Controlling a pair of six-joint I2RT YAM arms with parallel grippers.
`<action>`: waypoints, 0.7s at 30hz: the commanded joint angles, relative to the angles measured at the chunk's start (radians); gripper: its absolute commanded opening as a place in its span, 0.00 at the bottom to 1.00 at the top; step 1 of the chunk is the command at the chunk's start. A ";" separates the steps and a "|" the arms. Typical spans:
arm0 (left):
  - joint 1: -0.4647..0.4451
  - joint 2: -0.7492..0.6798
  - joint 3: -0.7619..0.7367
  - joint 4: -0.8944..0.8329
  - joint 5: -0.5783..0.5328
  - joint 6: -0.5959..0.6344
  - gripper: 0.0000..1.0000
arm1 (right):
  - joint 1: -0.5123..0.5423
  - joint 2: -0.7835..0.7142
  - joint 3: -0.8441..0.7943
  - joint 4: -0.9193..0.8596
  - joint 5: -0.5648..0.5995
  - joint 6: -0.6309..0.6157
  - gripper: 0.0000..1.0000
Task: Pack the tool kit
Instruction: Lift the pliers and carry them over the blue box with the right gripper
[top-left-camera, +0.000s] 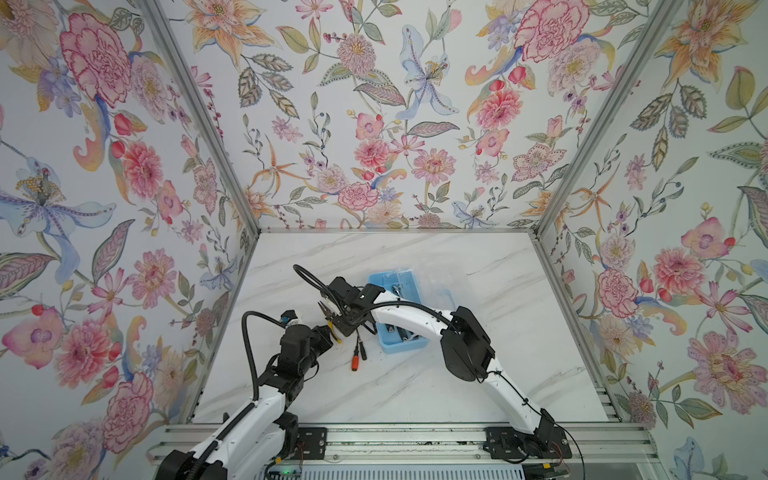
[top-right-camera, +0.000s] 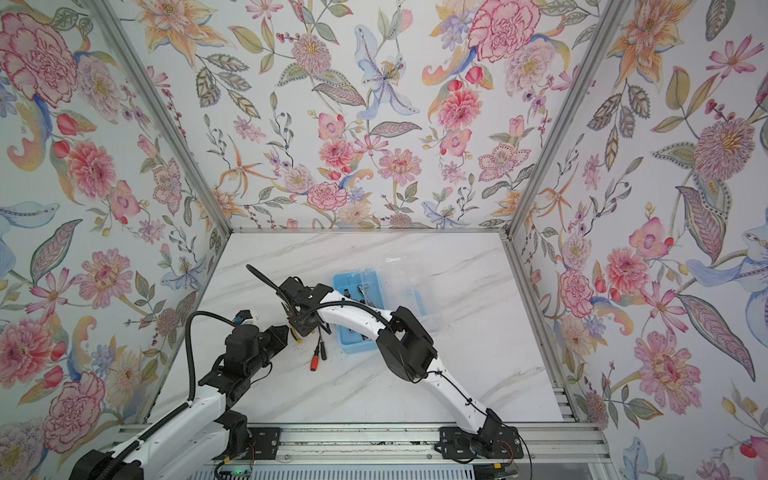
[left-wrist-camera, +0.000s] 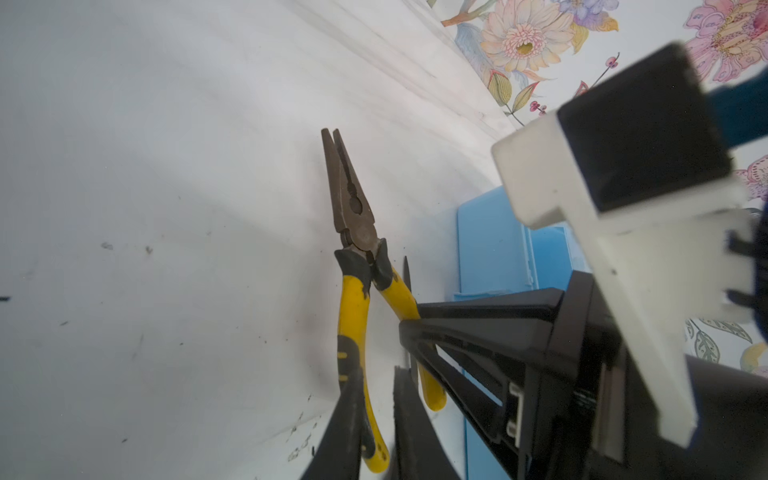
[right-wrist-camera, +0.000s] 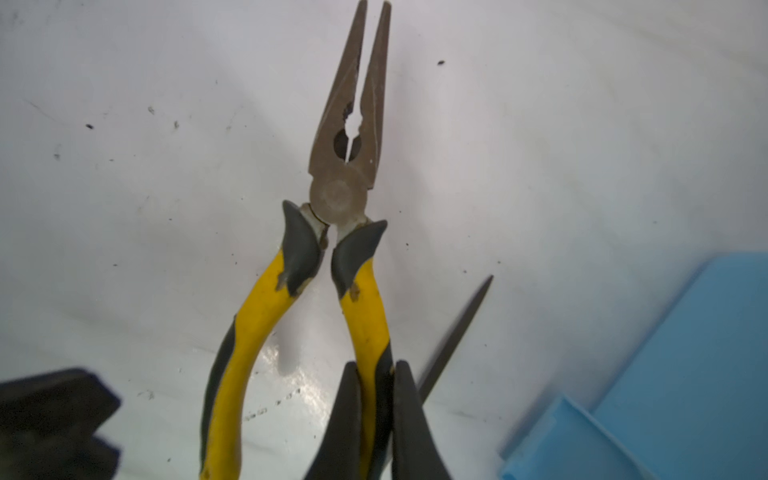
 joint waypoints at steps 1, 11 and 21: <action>0.011 -0.017 0.059 -0.028 0.023 0.053 0.21 | -0.032 -0.161 -0.002 -0.009 0.049 0.024 0.00; 0.003 0.062 0.190 0.009 0.099 0.113 0.29 | -0.168 -0.497 -0.326 -0.026 0.245 0.056 0.00; -0.121 0.266 0.308 0.058 0.130 0.179 0.35 | -0.263 -0.663 -0.602 -0.030 0.246 0.116 0.00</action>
